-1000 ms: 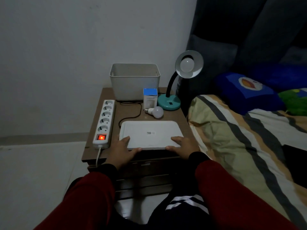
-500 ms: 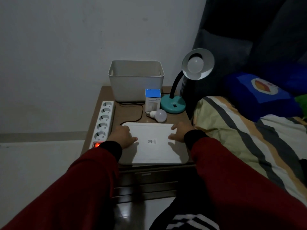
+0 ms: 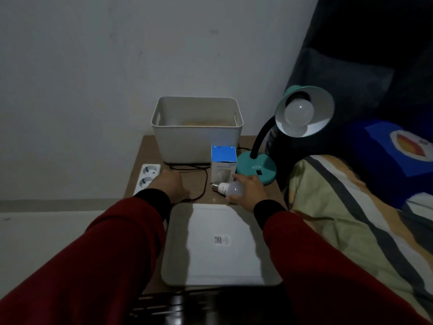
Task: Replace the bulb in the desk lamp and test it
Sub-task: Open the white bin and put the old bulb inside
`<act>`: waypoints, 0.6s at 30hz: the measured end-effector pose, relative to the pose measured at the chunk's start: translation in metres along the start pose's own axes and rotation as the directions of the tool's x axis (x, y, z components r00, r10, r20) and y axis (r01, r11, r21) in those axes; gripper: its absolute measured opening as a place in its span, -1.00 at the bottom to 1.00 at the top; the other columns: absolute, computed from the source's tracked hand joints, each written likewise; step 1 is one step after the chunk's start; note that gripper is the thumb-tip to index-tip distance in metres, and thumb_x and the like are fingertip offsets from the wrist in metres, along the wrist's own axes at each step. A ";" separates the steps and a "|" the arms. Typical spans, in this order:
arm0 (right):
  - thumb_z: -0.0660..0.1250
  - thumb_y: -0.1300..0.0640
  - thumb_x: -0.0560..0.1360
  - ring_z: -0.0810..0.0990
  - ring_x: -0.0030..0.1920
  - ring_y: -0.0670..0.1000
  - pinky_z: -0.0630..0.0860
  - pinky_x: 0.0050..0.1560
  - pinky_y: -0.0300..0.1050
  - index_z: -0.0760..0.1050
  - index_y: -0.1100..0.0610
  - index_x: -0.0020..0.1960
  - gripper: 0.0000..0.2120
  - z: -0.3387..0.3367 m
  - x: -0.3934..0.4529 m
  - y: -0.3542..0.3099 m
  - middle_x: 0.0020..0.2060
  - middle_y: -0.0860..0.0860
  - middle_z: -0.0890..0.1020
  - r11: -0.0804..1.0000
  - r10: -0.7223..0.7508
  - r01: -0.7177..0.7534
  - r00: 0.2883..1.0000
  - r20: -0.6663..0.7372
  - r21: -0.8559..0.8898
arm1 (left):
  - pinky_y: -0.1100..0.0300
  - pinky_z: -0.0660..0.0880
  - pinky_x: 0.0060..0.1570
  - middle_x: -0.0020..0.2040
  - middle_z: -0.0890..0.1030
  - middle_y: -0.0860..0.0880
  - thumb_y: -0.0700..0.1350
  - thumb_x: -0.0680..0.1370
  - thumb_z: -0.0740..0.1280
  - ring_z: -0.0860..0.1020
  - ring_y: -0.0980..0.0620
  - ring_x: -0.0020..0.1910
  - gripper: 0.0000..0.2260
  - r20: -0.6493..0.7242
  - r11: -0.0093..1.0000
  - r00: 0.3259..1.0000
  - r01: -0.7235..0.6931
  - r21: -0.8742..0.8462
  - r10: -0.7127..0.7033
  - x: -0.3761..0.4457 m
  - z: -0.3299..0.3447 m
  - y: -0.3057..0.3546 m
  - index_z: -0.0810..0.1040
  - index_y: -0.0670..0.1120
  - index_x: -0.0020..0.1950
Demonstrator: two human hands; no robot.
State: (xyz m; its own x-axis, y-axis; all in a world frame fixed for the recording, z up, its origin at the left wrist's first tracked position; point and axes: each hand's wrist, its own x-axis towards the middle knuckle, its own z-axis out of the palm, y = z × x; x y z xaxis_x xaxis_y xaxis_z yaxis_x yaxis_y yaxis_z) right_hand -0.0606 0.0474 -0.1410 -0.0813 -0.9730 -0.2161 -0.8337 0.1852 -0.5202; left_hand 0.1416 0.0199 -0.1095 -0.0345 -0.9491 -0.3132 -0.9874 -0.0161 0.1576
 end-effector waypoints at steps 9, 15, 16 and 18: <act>0.51 0.09 0.35 0.47 0.30 0.10 0.37 0.29 -0.15 0.44 0.09 0.36 -0.40 0.005 0.012 -0.003 0.31 0.11 0.51 0.999 -0.013 0.010 0.999 0.050 0.049 | 0.12 0.43 0.23 0.27 0.53 -0.19 0.10 0.51 0.28 0.48 -0.14 0.28 -0.53 0.007 0.998 1.000 0.017 0.068 -0.018 0.008 -0.009 -0.007 0.50 -0.20 0.28; 0.51 0.11 0.36 0.50 0.25 0.09 0.40 0.22 -0.16 0.48 0.06 0.31 -0.46 -0.027 0.002 -0.023 0.27 0.09 0.53 0.985 -0.114 0.103 0.991 0.073 0.137 | 0.04 0.43 0.30 0.32 0.45 -0.20 0.04 0.48 0.36 0.44 -0.18 0.29 -0.50 0.028 0.995 0.999 0.014 0.098 -0.017 0.001 -0.045 -0.010 0.43 -0.18 0.34; 0.51 0.12 0.36 0.51 0.24 0.09 0.40 0.19 -0.19 0.50 0.07 0.30 -0.47 -0.036 0.001 -0.029 0.26 0.08 0.53 0.980 -0.133 0.121 0.989 0.071 0.158 | 0.04 0.42 0.32 0.33 0.43 -0.20 0.02 0.46 0.38 0.42 -0.19 0.30 -0.46 0.001 0.994 1.000 0.004 0.113 -0.004 0.000 -0.054 -0.010 0.41 -0.17 0.37; 0.51 0.13 0.35 0.51 0.24 0.09 0.40 0.21 -0.18 0.51 0.09 0.28 -0.49 -0.056 0.003 -0.043 0.24 0.09 0.54 0.970 -0.166 0.155 0.985 0.042 0.189 | 0.09 0.43 0.31 0.32 0.46 -0.20 0.03 0.48 0.37 0.45 -0.17 0.29 -0.49 -0.041 0.990 0.999 -0.020 0.138 0.026 -0.004 -0.076 -0.008 0.43 -0.18 0.36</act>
State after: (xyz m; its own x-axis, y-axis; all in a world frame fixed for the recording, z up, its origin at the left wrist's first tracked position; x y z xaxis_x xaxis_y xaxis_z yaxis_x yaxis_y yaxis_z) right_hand -0.0554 0.0291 -0.0725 0.0813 -0.9836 -0.1612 -0.7181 0.0544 -0.6939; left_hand 0.1614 -0.0004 -0.0387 -0.0535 -0.9613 -0.2701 -0.9984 0.0464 0.0327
